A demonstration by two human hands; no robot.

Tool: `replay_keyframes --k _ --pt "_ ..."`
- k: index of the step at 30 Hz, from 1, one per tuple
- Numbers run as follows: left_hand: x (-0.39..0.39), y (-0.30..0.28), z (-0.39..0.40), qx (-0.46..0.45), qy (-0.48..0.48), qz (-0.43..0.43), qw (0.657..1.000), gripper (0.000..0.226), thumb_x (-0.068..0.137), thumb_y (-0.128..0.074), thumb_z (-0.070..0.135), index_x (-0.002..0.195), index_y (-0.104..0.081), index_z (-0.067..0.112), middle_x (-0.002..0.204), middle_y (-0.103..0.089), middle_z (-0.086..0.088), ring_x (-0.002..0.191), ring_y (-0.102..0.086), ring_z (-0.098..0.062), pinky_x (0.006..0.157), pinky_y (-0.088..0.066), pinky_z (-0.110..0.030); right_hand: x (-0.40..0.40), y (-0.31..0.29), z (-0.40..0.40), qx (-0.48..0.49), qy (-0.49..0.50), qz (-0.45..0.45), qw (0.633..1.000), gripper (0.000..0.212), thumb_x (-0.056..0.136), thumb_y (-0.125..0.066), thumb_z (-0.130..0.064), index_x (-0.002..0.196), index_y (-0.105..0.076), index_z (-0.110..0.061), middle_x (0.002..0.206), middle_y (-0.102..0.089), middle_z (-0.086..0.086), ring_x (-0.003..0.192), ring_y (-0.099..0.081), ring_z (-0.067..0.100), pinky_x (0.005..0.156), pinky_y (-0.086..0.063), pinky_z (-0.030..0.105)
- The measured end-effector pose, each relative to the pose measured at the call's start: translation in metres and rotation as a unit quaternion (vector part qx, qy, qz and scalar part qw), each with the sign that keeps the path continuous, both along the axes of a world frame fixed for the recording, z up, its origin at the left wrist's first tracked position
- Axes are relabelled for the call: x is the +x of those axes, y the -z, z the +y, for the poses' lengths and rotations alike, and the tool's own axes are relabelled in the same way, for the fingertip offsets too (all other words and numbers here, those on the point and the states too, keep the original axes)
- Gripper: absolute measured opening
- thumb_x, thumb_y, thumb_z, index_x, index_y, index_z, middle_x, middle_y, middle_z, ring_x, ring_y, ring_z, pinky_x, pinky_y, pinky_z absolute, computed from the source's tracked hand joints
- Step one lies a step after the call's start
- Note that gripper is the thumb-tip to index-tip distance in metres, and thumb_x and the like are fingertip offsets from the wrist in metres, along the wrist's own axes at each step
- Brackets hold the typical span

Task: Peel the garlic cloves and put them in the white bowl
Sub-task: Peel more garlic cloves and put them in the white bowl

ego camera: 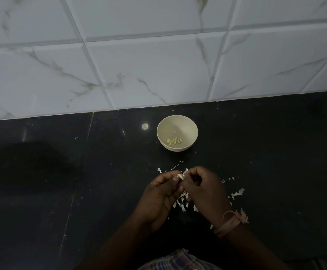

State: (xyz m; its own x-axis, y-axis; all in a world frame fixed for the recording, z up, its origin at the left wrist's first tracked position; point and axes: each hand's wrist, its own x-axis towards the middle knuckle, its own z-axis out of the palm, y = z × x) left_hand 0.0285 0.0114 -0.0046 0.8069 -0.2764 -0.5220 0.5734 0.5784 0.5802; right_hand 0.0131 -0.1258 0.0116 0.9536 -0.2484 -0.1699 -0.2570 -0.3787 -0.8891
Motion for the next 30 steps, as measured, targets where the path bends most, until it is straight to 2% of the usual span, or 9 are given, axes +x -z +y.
replay_keyframes --k 5,9,14,18,25,28,30 --pt "0.002 -0.001 0.0 0.0 -0.001 0.007 1.0 0.032 0.083 -0.066 0.008 0.113 -0.069 -0.002 0.108 -0.074 -0.018 0.09 -0.073 -0.019 0.083 -0.061 -0.026 0.001 -0.002 0.002 -0.009 -0.008 -0.003 1.0 0.009 0.09 -0.069 -0.024 0.081 -0.067 -0.025 0.07 -0.07 -0.009 0.057 -0.065 0.006 0.053 -0.047 0.016" --pt "0.002 0.0 -0.002 0.01 -0.008 0.001 1.0 0.028 0.079 -0.069 0.004 0.106 -0.068 -0.003 0.101 -0.073 -0.019 0.086 -0.074 -0.022 0.08 -0.062 -0.027 0.0 -0.001 0.005 -0.019 -0.015 -0.007 1.0 0.01 0.088 -0.069 -0.031 0.08 -0.066 -0.026 0.07 -0.069 -0.005 0.059 -0.064 0.008 0.055 -0.052 0.024" --pt "0.003 -0.001 -0.001 0.009 -0.005 0.004 1.0 0.03 0.08 -0.068 0.004 0.109 -0.07 -0.001 0.105 -0.075 -0.016 0.088 -0.074 -0.019 0.082 -0.06 -0.025 0.003 -0.003 0.008 0.057 0.021 0.012 0.998 0.008 0.091 -0.07 -0.021 0.083 -0.067 -0.021 0.068 -0.071 -0.007 0.053 -0.065 0.009 0.053 -0.05 0.024" --pt "0.002 -0.003 -0.001 0.009 -0.006 0.005 1.0 0.032 0.081 -0.066 0.005 0.113 -0.071 0.0 0.106 -0.076 -0.014 0.087 -0.075 -0.017 0.075 -0.061 -0.023 0.004 -0.003 0.009 0.085 0.041 0.013 0.995 0.008 0.091 -0.07 -0.02 0.084 -0.068 -0.018 0.065 -0.07 0.0 0.051 -0.065 0.013 0.047 -0.048 0.02" --pt "0.001 -0.004 0.001 0.014 -0.009 0.013 1.0 0.033 0.082 -0.065 0.006 0.114 -0.072 0.004 0.11 -0.076 -0.014 0.088 -0.074 -0.017 0.073 -0.061 -0.024 0.005 -0.001 0.008 0.12 0.06 0.017 0.991 0.008 0.091 -0.069 -0.02 0.086 -0.068 -0.015 0.071 -0.072 0.006 0.051 -0.066 0.017 0.048 -0.05 0.027" --pt "0.0 -0.004 0.002 0.012 -0.011 0.013 1.0 0.028 0.086 -0.063 0.004 0.113 -0.073 0.006 0.108 -0.076 -0.014 0.087 -0.075 -0.017 0.072 -0.061 -0.025 0.004 0.003 0.007 0.103 0.065 0.017 0.992 0.008 0.093 -0.064 -0.017 0.086 -0.067 -0.017 0.073 -0.073 0.003 0.055 -0.068 0.019 0.054 -0.055 0.031" --pt "-0.001 -0.005 0.002 0.01 -0.011 0.014 1.0 0.027 0.088 -0.062 0.003 0.112 -0.073 0.006 0.108 -0.076 -0.014 0.089 -0.075 -0.019 0.073 -0.061 -0.026 0.002 0.008 0.005 0.044 0.067 0.001 0.997 0.014 0.096 -0.058 -0.016 0.085 -0.067 -0.021 0.075 -0.071 -0.001 0.063 -0.068 0.016 0.06 -0.054 0.031"
